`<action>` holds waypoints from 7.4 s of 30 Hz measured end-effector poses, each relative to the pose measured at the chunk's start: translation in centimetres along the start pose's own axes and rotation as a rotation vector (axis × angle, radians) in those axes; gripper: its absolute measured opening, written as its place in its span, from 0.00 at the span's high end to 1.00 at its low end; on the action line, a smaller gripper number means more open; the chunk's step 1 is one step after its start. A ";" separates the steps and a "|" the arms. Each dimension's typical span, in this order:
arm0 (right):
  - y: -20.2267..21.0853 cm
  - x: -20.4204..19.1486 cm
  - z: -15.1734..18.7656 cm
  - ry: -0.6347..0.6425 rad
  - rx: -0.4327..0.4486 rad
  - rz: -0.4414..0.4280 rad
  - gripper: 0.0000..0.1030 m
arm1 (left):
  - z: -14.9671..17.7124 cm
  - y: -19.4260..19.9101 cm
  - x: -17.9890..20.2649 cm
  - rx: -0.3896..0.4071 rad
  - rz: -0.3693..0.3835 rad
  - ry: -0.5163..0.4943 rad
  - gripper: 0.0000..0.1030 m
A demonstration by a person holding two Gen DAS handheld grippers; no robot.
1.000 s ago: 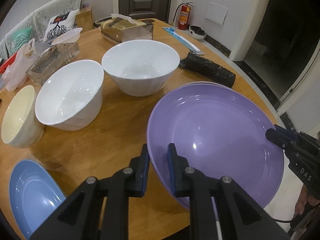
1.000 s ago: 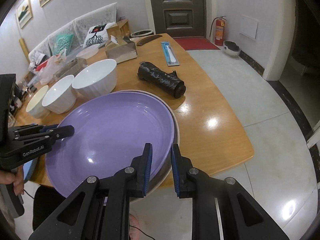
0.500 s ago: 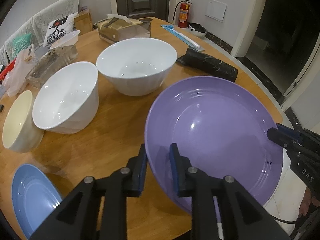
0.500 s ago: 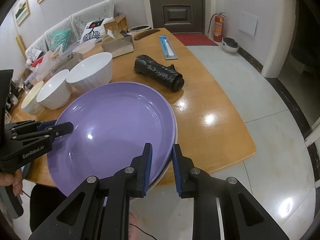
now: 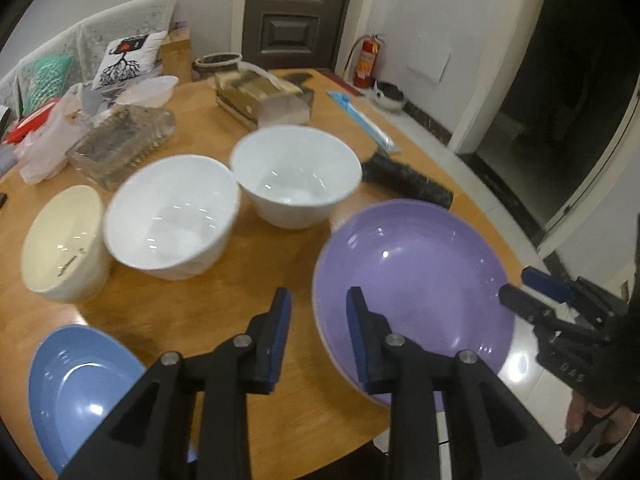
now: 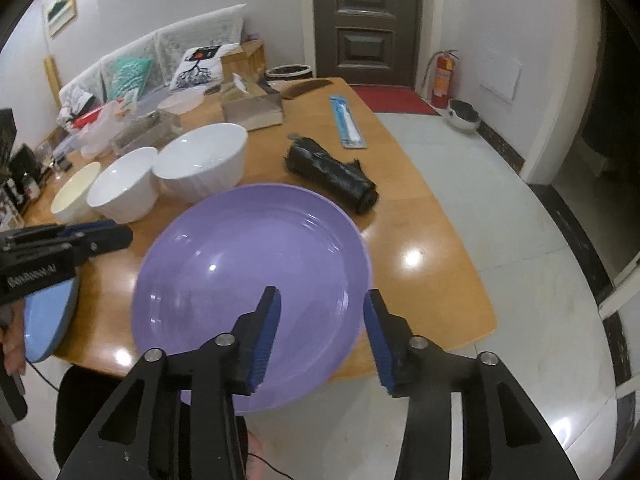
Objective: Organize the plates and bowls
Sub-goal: 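Move the left tool to the blue plate and grasp its rim, then carry the blue plate with the left tool onto the purple plate, open, then move the left tool to a white bowl and grasp its rim, then lift the white bowl with the left tool and carry it toward the plate stack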
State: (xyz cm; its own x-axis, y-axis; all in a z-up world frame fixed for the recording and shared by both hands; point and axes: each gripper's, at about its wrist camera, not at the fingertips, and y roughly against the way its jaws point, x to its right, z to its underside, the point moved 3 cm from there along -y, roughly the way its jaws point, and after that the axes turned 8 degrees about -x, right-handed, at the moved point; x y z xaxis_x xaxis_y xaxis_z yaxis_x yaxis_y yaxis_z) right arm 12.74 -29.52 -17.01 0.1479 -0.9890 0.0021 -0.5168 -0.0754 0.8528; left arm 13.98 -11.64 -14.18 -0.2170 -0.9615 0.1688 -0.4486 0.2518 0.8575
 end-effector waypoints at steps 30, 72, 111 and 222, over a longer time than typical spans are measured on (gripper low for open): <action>-4.8 -24.5 2.5 0.316 -0.201 -0.354 0.53 | 16.3 5.6 -25.7 -0.027 -0.141 0.508 0.66; -1.6 -18.1 1.4 0.214 -0.106 -0.343 0.86 | 9.6 7.3 -17.3 0.047 -0.127 0.329 0.92; -1.1 2.1 1.5 -0.076 -0.062 -0.100 0.86 | 0.1 -5.0 1.2 -0.118 -0.067 0.007 0.86; -9.8 -23.6 -5.6 0.498 -0.111 -0.288 0.04 | -1.4 -3.5 -15.4 -0.215 -0.086 0.192 0.86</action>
State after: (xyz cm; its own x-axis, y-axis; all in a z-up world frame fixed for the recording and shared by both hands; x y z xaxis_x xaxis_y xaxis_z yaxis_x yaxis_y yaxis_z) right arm 19.08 -4.75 -22.48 0.6618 -0.7495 -0.0159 -0.3092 -0.2922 0.9050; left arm 20.10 2.17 -19.08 -0.0094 -0.9868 0.1619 -0.2599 0.1588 0.9525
